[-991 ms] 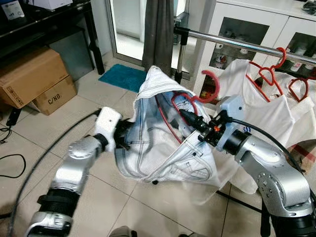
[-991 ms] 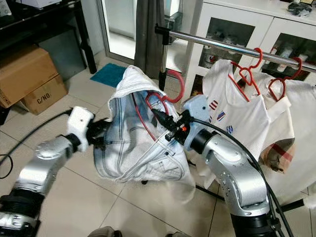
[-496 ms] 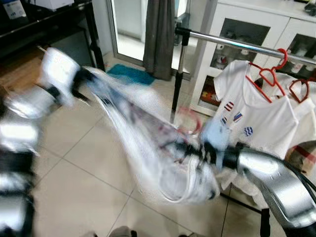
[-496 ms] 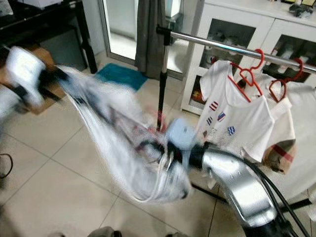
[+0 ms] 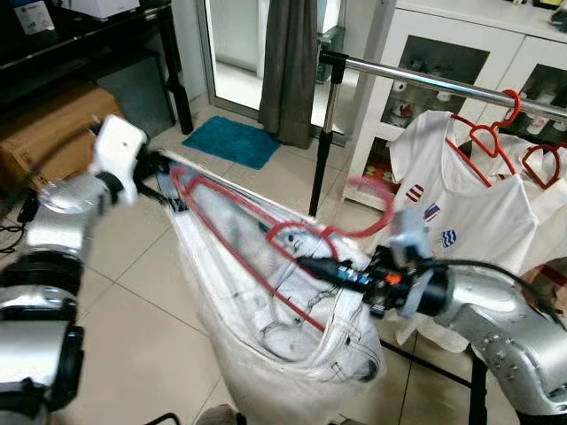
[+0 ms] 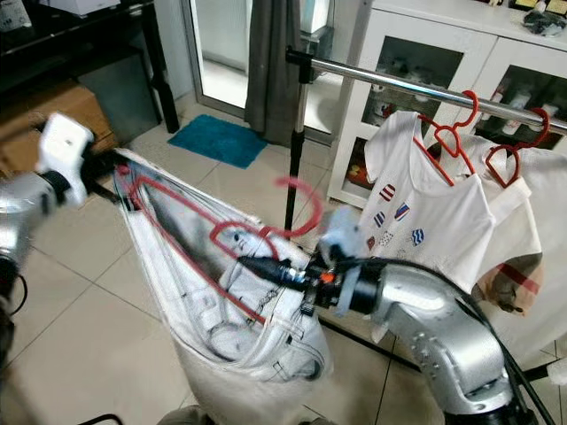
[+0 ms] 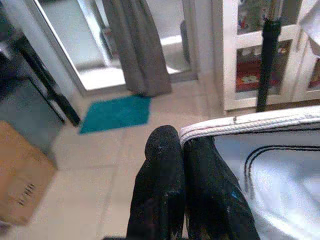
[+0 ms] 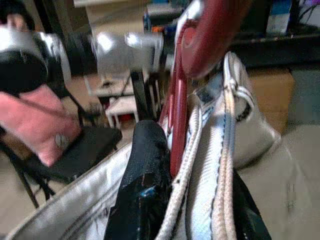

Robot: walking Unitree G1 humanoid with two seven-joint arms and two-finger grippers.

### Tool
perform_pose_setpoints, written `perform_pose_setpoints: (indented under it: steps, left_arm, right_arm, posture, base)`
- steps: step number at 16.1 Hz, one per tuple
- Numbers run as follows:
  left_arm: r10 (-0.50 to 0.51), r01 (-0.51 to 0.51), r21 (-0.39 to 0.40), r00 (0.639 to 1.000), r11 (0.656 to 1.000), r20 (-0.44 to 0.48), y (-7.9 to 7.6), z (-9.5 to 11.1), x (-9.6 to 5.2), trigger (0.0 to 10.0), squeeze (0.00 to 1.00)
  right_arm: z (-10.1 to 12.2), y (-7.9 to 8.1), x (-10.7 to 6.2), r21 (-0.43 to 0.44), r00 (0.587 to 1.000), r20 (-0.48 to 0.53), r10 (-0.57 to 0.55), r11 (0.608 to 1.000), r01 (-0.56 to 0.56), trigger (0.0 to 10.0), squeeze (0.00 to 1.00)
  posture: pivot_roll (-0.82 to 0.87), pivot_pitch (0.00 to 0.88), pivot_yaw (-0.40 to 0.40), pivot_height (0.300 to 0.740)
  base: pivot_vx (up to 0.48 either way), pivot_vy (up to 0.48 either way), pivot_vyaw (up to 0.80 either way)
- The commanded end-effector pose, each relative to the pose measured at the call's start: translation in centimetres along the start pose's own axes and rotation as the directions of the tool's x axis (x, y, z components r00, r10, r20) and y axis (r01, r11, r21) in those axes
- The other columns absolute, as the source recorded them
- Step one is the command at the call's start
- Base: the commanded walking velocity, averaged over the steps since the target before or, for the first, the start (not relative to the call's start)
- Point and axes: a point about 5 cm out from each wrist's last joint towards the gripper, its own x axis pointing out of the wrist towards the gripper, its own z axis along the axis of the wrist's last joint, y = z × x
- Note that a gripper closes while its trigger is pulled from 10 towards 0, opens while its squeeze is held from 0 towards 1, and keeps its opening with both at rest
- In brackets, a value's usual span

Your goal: Hang hanger

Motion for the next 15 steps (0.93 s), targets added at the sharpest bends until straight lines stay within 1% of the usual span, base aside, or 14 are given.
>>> perform_pose_setpoints:
  steps: [1,2,3,4,5,6,7,8,10,11,12,13,14,15]
  left_arm:
    - [0.111,-0.116,-0.076,0.992,0.990,-0.059,1.9,-1.7,-1.3,0.0,0.00]
    - [0.056,-0.063,-0.110,0.996,0.992,-0.065,0.6,-2.5,-0.9,0.0,0.00]
    - [-0.021,0.009,-0.143,0.997,0.990,-0.080,-1.5,-3.8,-0.2,0.0,0.00]
    - [-0.091,0.078,-0.167,0.993,0.983,-0.073,-3.6,-4.7,0.3,0.0,0.00]
    - [-0.111,0.098,-0.173,0.991,0.980,-0.068,-4.2,-4.8,0.4,0.0,0.00]
    - [-0.245,0.241,-0.145,0.969,0.960,-0.014,-7.6,-4.8,1.0,0.0,0.00]
    - [-0.302,0.303,-0.078,0.953,0.950,0.019,-9.2,-4.5,1.1,0.0,0.00]
    - [-0.325,0.326,-0.032,0.945,0.945,0.029,-10.0,-4.5,0.9,0.0,0.00]
    - [-0.329,0.329,0.000,0.944,0.944,0.031,-10.3,-4.7,0.5,0.0,0.00]
    - [-0.315,0.314,0.037,0.949,0.949,0.028,-10.3,-4.7,0.2,4.3,0.00]
    - [-0.338,0.336,0.056,0.941,0.940,0.030,-10.1,-4.9,-0.6,10.0,1.00]
    - [-0.375,0.372,0.069,0.927,0.926,0.029,-9.4,-4.9,-1.7,10.0,1.00]
    - [-0.405,0.402,0.082,0.914,0.912,0.033,-8.5,-4.7,-2.8,10.0,1.00]
    - [-0.415,0.410,0.090,0.909,0.908,0.037,-7.6,-4.4,-3.6,10.0,1.00]
  right_arm:
    - [2.2,-0.1,-0.9,-0.047,0.995,0.104,0.000,0.999,0.005,0.0,0.00]
    - [2.5,-0.1,-0.7,-0.032,0.991,0.135,-0.002,0.999,0.006,0.0,0.00]
    - [3.0,-0.1,-0.4,-0.017,0.984,0.177,-0.017,1.000,0.020,0.0,0.00]
    - [3.1,-0.8,0.0,-0.006,0.979,0.178,-0.097,0.995,0.100,0.0,0.00]
    - [3.1,-1.1,0.2,-0.007,0.977,0.168,-0.131,0.991,0.135,0.0,0.00]
    - [2.5,-3.6,0.8,-0.109,0.931,0.072,-0.357,0.925,0.363,0.0,0.00]
    - [2.5,-4.6,1.0,-0.177,0.897,0.058,-0.439,0.879,0.442,0.0,0.00]
    - [2.9,-5.3,1.2,-0.187,0.869,0.076,-0.489,0.849,0.494,0.0,0.00]
    - [3.2,-5.7,1.4,-0.203,0.852,0.074,-0.519,0.828,0.522,0.0,0.00]
    - [3.0,-5.9,1.4,-0.253,0.846,0.039,-0.533,0.813,0.524,0.0,0.00]
    - [2.4,-6.1,1.6,-0.304,0.843,-0.017,-0.538,0.806,0.508,0.0,0.00]
    - [1.7,-6.2,1.6,-0.324,0.838,-0.051,-0.543,0.803,0.500,0.0,0.00]
    - [1.3,-6.5,1.5,-0.348,0.829,-0.073,-0.555,0.793,0.500,0.0,0.00]
    - [1.2,-6.8,1.4,-0.369,0.822,-0.085,-0.564,0.784,0.500,0.0,0.00]
  posture:
    - [-0.03,0.000,-0.009,0.740]
    - [-0.03,0.000,-0.008,0.740]
    - [-0.03,0.000,-0.007,0.740]
    - [-0.03,0.000,-0.006,0.740]
    - [-0.03,0.000,-0.006,0.740]
    - [-0.03,0.000,-0.006,0.740]
    - [-0.03,0.000,-0.009,0.740]
    - [-0.02,0.000,-0.011,0.740]
    - [-0.02,0.000,-0.014,0.740]
    - [-0.02,0.000,-0.016,0.740]
    - [-0.02,0.000,-0.019,0.740]
    - [-0.01,0.000,-0.023,0.740]
    - [-0.01,0.000,-0.026,0.740]
    - [0.00,0.000,-0.027,0.740]
  base:
    - [0.000,0.000,0.00]
    - [0.000,0.000,0.00]
    - [0.000,0.000,0.00]
    - [0.000,0.000,0.00]
    - [0.000,0.000,0.00]
    - [0.000,0.000,0.00]
    - [0.000,0.000,0.00]
    - [0.000,0.000,0.00]
    - [0.000,0.000,0.00]
    - [0.000,0.000,0.00]
    - [0.000,0.000,0.00]
    - [0.000,0.000,0.00]
    - [0.000,0.000,0.00]
    - [0.000,0.000,0.00]
